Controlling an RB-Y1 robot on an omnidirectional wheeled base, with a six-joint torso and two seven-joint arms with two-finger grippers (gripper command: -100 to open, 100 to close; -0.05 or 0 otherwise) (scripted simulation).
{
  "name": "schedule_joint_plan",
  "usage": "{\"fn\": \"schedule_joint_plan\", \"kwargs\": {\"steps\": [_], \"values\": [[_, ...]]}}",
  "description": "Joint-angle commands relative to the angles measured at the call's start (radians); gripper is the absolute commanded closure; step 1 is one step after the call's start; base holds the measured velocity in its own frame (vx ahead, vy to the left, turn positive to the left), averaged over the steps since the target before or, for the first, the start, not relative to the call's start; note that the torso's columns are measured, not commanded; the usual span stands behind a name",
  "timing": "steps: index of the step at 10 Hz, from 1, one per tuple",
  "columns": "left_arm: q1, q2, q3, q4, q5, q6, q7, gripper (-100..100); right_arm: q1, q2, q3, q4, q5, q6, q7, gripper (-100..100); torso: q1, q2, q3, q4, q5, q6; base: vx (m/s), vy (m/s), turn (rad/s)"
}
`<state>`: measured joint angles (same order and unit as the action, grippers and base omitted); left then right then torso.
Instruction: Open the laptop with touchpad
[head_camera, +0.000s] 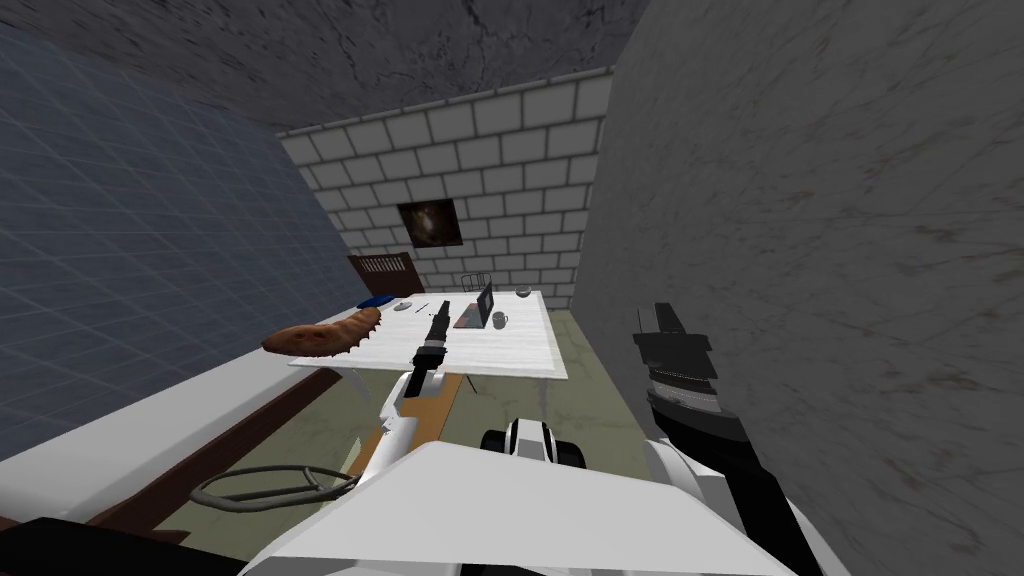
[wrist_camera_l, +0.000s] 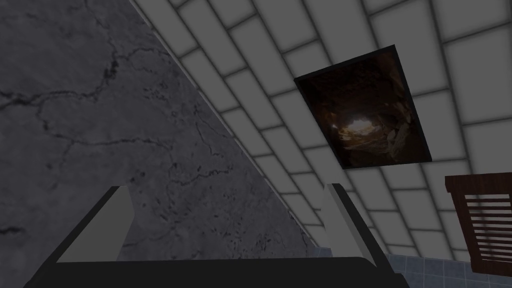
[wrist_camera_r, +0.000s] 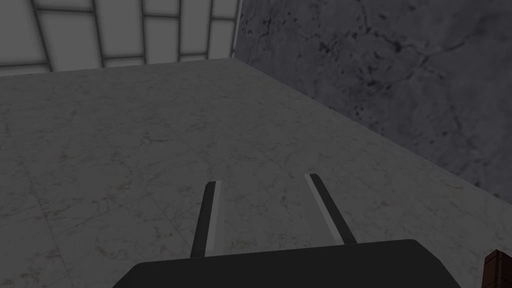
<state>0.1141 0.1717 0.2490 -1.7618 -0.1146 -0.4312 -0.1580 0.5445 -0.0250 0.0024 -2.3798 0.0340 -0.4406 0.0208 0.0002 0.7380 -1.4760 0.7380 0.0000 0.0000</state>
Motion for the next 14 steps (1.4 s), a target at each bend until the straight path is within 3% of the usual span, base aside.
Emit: {"fn": "schedule_joint_plan", "kwargs": {"steps": [1, 2, 4, 9, 14], "values": [[-0.056, 0.001, 0.033, 0.073, -0.003, 0.003, -0.035, -100, 0.000, 0.000, 0.000, 0.000, 0.000, 0.000, 0.000, 0, 0.000, 0.000, 0.000, 0.000, 0.000, 0.000, 0.014, -0.021, -0.041], [-0.056, 0.001, 0.033, 0.083, -0.003, 0.003, -0.035, -100, 0.000, 0.000, 0.000, 0.000, 0.000, 0.000, 0.000, 0, 0.000, 0.000, 0.000, 0.000, 0.000, 0.000, 0.011, -0.019, -0.034], [-0.124, 0.007, 0.078, 0.166, -0.004, 0.007, -0.076, -100, 0.000, 0.000, 0.000, 0.000, 0.000, 0.000, 0.000, 0, 0.000, 0.000, 0.000, 0.000, 0.000, 0.000, 0.015, -0.030, -0.061], [-0.193, 0.014, 0.123, 0.285, -0.005, 0.013, -0.118, -100, 0.000, 0.000, 0.000, 0.000, 0.000, 0.000, 0.000, 0, 0.000, 0.000, 0.000, 0.000, 0.000, 0.000, 0.013, -0.022, -0.032], [-0.300, 0.028, 0.192, 0.438, -0.006, 0.024, -0.180, -100, 0.000, 0.000, 0.000, 0.000, 0.000, 0.000, 0.000, 0, 0.000, 0.000, 0.000, 0.000, 0.000, 0.000, 0.014, -0.020, -0.038]]}}
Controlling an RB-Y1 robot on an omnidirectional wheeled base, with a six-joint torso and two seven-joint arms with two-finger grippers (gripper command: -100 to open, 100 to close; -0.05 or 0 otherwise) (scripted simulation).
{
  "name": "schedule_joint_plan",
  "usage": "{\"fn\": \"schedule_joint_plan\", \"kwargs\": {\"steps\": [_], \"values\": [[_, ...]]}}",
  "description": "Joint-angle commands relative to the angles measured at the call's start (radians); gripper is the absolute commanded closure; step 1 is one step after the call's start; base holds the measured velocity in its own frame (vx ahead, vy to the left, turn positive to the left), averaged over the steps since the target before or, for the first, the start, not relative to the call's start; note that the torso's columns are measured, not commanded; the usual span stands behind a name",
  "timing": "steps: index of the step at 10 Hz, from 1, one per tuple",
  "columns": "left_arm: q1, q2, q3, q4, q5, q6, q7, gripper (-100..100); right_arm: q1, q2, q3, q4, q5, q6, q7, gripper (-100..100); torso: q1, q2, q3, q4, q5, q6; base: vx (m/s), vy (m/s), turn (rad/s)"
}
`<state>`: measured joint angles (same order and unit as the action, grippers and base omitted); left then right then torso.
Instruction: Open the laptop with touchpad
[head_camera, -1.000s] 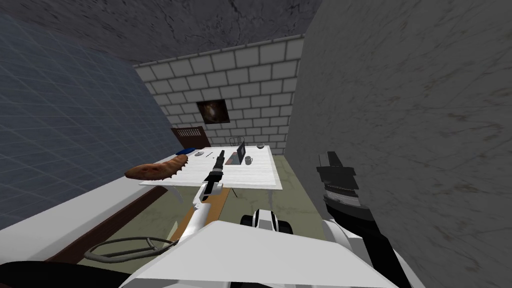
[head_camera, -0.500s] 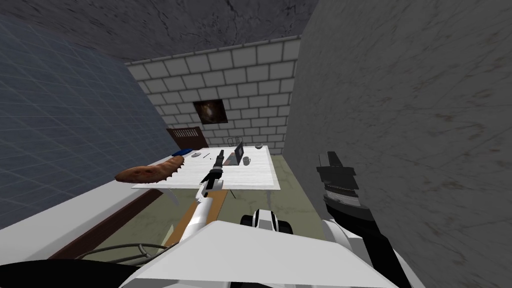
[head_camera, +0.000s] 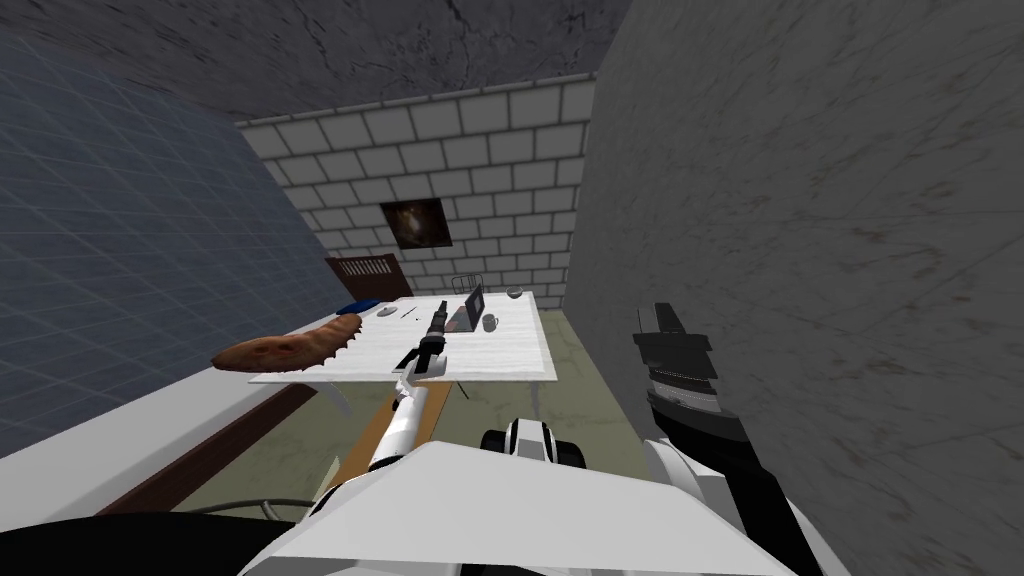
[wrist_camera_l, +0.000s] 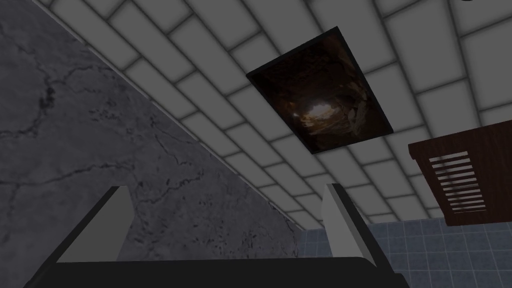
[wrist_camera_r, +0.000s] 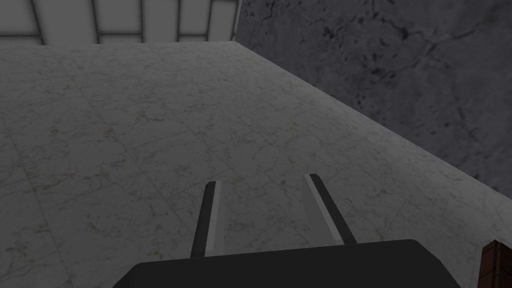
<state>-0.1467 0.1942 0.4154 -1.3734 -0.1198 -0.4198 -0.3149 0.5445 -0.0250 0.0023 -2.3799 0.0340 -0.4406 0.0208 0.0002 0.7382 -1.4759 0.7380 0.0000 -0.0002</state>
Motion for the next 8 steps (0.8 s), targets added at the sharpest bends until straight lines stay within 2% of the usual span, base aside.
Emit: {"fn": "schedule_joint_plan", "kwargs": {"steps": [1, 2, 3, 4, 5, 6, 7, 8], "values": [[-0.039, 0.005, 0.025, 0.065, 0.000, 0.013, -0.023, -100, 0.000, 0.000, 0.000, 0.000, 0.000, 0.000, 0.000, 0, 0.000, 0.000, 0.000, 0.000, 0.000, 0.000, 0.011, -0.019, -0.025], [-0.075, 0.011, 0.048, 0.102, -0.001, 0.017, -0.044, -100, 0.000, 0.000, 0.000, 0.000, 0.000, 0.000, 0.000, 0, 0.000, 0.000, 0.000, 0.000, 0.000, 0.000, 0.010, -0.023, -0.053], [-0.075, 0.011, 0.048, 0.123, -0.001, 0.017, -0.044, -100, 0.000, 0.000, 0.000, 0.000, 0.000, 0.000, 0.000, 0, -0.001, 0.000, 0.000, 0.000, 0.000, 0.000, 0.011, -0.020, -0.025], [-0.110, 0.018, 0.070, 0.158, -0.001, 0.021, -0.064, -100, 0.000, 0.000, 0.000, 0.000, 0.000, 0.000, 0.000, 0, 0.000, 0.000, 0.000, 0.000, 0.000, 0.000, 0.011, -0.025, -0.037], [-0.110, 0.018, 0.070, 0.181, -0.001, 0.021, -0.064, -100, 0.000, 0.000, 0.000, 0.000, 0.000, 0.000, 0.000, 0, 0.000, 0.000, 0.000, 0.000, 0.000, 0.000, 0.012, -0.017, -0.026], [-0.145, 0.024, 0.092, 0.209, -0.001, 0.025, -0.084, -100, 0.000, 0.000, 0.000, 0.000, 0.000, 0.000, 0.000, 0, 0.000, 0.000, 0.000, 0.000, 0.000, 0.000, 0.011, -0.018, -0.044], [-0.145, 0.024, 0.092, 0.236, -0.001, 0.025, -0.084, -100, 0.000, 0.000, 0.000, 0.000, 0.000, 0.000, 0.000, 0, 0.000, 0.000, 0.000, 0.000, 0.000, 0.000, 0.012, -0.014, -0.021], [-0.180, 0.032, 0.113, 0.267, -0.001, 0.030, -0.104, -100, 0.000, 0.000, 0.000, 0.000, 0.000, 0.000, 0.000, 0, 0.000, 0.000, 0.000, 0.000, 0.000, 0.000, 0.014, -0.023, -0.041]]}}
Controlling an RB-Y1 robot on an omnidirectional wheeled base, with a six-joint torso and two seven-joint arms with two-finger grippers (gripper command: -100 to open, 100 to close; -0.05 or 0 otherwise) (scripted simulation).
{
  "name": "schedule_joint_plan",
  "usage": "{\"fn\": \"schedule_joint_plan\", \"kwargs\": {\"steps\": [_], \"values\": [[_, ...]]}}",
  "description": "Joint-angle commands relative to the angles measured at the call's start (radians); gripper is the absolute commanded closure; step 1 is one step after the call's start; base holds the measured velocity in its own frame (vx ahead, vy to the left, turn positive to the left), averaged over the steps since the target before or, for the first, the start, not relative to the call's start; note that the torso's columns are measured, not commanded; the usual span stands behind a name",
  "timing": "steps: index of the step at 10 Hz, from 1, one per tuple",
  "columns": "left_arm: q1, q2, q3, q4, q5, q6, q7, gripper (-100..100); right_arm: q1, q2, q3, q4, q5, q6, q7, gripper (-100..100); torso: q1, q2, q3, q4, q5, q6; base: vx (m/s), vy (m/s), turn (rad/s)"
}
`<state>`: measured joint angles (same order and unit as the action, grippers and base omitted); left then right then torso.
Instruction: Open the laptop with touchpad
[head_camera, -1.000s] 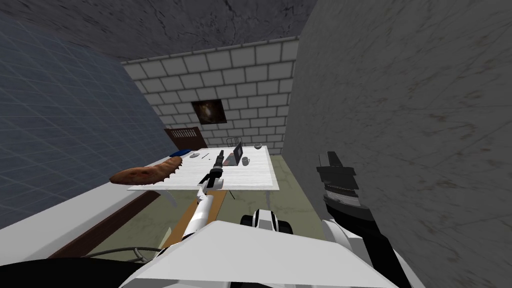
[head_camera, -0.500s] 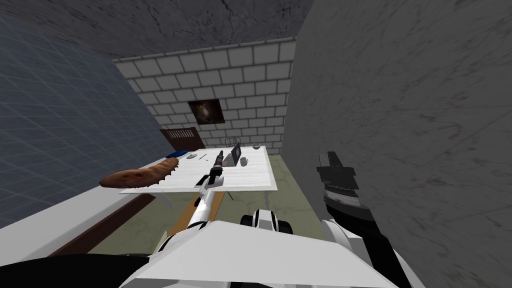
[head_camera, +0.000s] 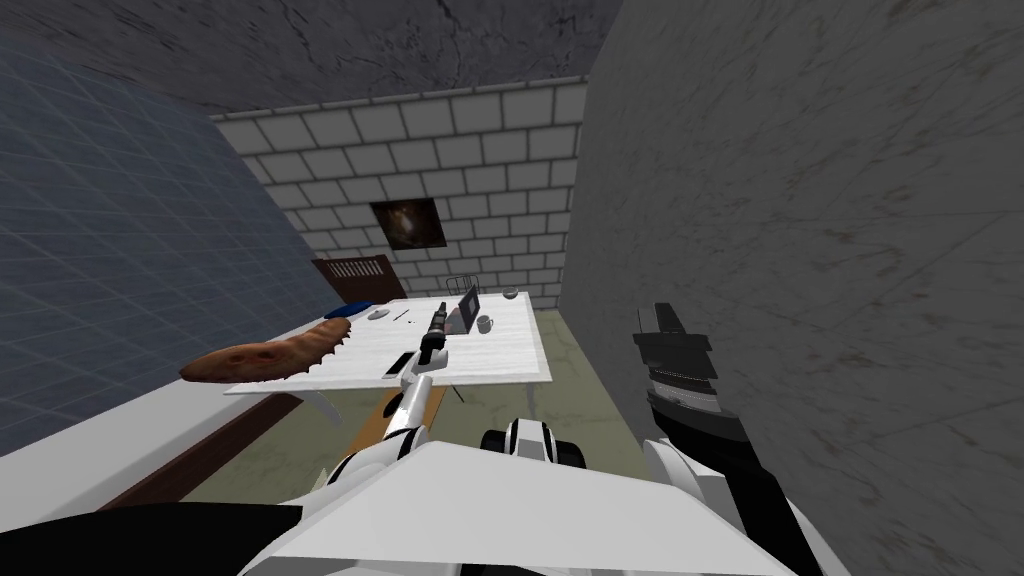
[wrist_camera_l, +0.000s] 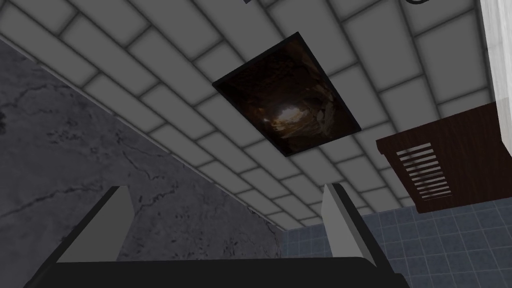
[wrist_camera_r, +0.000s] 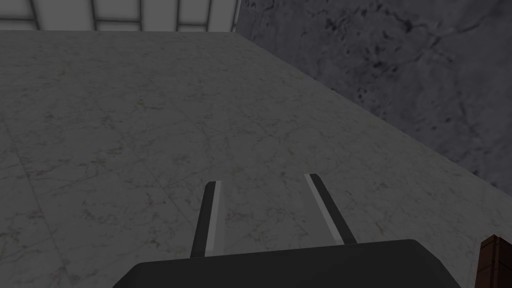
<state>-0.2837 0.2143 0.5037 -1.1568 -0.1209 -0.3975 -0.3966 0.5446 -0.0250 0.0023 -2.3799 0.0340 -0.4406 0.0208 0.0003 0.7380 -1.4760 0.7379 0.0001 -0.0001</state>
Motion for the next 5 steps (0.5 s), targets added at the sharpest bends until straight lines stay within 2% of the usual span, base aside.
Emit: {"fn": "schedule_joint_plan", "kwargs": {"steps": [1, 2, 3, 4, 5], "values": [[-0.043, 0.012, 0.025, 0.079, 0.000, 0.007, -0.022, -100, 0.000, 0.000, 0.000, 0.000, 0.000, 0.000, 0.000, 0, -0.001, 0.000, 0.000, 0.000, 0.000, 0.000, 0.012, -0.018, -0.026], [-0.076, 0.019, 0.045, 0.116, 0.000, 0.012, -0.042, -100, 0.000, 0.000, 0.000, 0.000, 0.000, 0.000, 0.000, 0, 0.000, 0.000, 0.000, 0.000, 0.000, 0.000, 0.014, -0.022, -0.039], [-0.076, 0.019, 0.045, 0.135, 0.000, 0.012, -0.042, -100, 0.000, 0.000, 0.000, 0.000, 0.000, 0.000, 0.000, 0, 0.000, 0.000, 0.000, 0.000, 0.000, 0.000, 0.011, -0.017, -0.023], [-0.108, 0.027, 0.065, 0.171, 0.000, 0.016, -0.060, -100, 0.000, 0.000, 0.000, 0.000, 0.000, 0.000, 0.000, 0, 0.000, 0.000, 0.000, 0.000, 0.000, 0.000, 0.010, -0.018, -0.052], [-0.108, 0.027, 0.065, 0.188, 0.000, 0.016, -0.060, -100, 0.000, 0.000, 0.000, 0.000, 0.000, 0.000, 0.000, 0, 0.000, 0.000, 0.000, 0.000, 0.000, 0.000, 0.009, -0.014, -0.019]]}}
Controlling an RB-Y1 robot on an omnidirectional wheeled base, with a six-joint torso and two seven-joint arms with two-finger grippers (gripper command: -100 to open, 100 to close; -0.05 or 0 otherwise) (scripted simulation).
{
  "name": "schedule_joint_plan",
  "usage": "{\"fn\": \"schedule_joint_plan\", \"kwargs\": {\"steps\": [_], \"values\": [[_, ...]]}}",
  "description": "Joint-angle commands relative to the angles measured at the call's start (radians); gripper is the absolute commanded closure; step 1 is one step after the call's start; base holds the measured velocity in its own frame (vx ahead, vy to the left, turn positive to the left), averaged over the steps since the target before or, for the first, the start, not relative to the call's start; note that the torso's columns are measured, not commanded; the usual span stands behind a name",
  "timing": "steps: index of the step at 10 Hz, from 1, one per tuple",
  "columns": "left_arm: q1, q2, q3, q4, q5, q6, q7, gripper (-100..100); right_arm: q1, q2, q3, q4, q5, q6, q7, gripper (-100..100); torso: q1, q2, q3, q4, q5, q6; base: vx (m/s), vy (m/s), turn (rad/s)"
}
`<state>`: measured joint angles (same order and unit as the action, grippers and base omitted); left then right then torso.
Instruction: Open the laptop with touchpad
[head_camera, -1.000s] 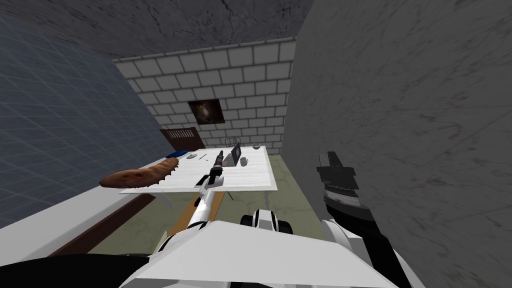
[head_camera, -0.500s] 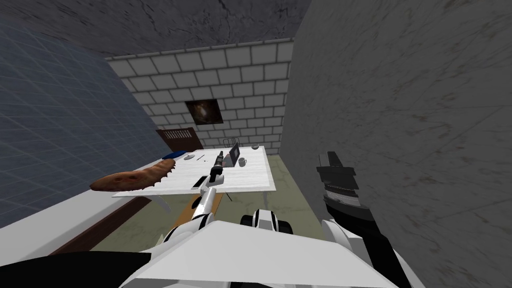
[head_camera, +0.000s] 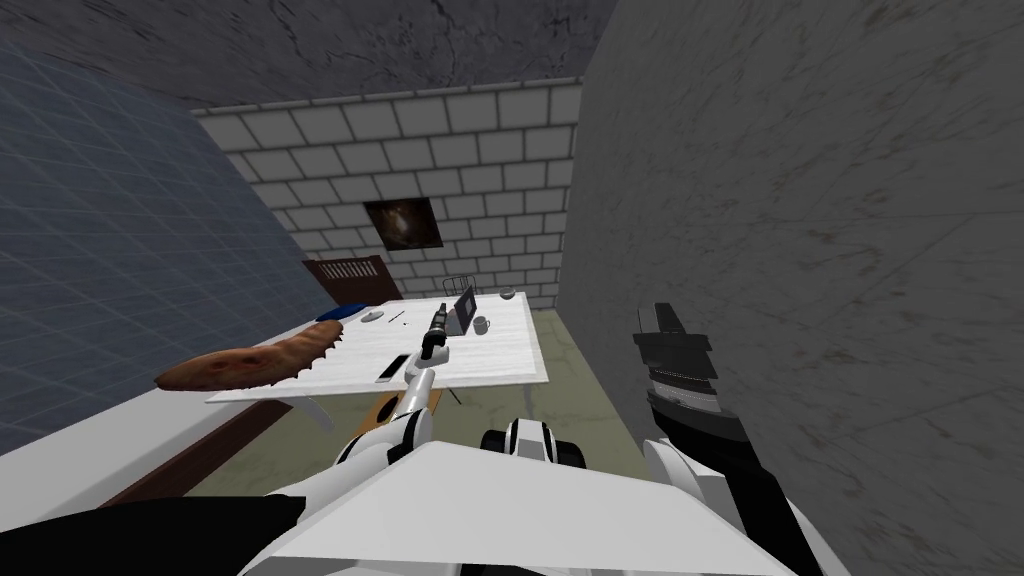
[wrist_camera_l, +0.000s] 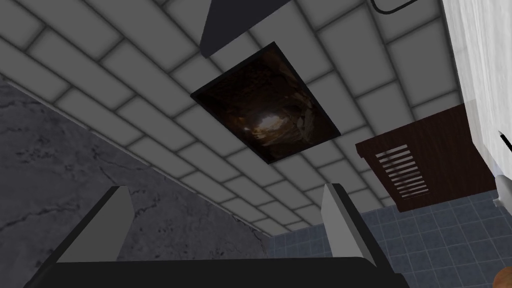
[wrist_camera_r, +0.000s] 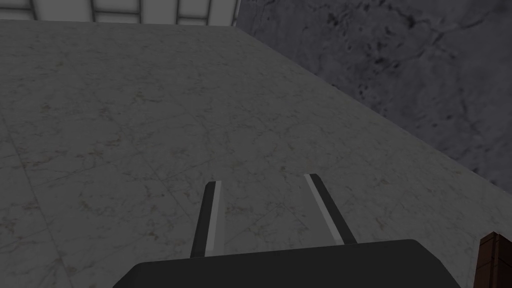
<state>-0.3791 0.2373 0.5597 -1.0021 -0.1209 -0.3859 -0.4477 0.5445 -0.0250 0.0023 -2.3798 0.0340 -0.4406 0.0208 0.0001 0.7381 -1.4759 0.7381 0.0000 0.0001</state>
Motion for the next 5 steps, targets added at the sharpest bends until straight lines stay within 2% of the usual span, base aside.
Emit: {"fn": "schedule_joint_plan", "kwargs": {"steps": [1, 2, 3, 4, 5], "values": [[-0.043, 0.011, 0.028, 0.061, 0.000, 0.008, -0.027, -100, 0.000, 0.000, 0.000, 0.000, 0.000, 0.000, 0.000, 0, 0.000, 0.000, 0.000, 0.000, 0.000, 0.000, 0.013, -0.019, -0.032], [-0.043, 0.011, 0.028, 0.085, 0.000, 0.008, -0.027, -100, 0.000, 0.000, 0.000, 0.000, 0.000, 0.000, 0.000, 0, 0.000, 0.000, 0.000, 0.000, 0.000, 0.000, 0.011, -0.015, -0.020], [-0.072, 0.018, 0.046, 0.113, 0.000, 0.012, -0.043, -100, 0.000, 0.000, 0.000, 0.000, 0.000, 0.000, 0.000, 0, 0.000, 0.000, 0.000, 0.000, 0.000, 0.000, 0.010, -0.018, -0.036], [-0.072, 0.018, 0.046, 0.133, 0.000, 0.012, -0.043, -100, 0.000, 0.000, 0.000, 0.000, 0.000, 0.000, 0.000, 0, 0.000, 0.000, 0.000, 0.000, 0.000, 0.000, 0.011, -0.013, -0.019], [-0.099, 0.024, 0.063, 0.167, 0.000, 0.015, -0.059, -100, 0.000, 0.000, 0.000, 0.000, 0.000, 0.000, 0.000, 0, 0.000, 0.000, 0.000, 0.000, 0.000, 0.000, 0.010, -0.017, -0.032]]}}
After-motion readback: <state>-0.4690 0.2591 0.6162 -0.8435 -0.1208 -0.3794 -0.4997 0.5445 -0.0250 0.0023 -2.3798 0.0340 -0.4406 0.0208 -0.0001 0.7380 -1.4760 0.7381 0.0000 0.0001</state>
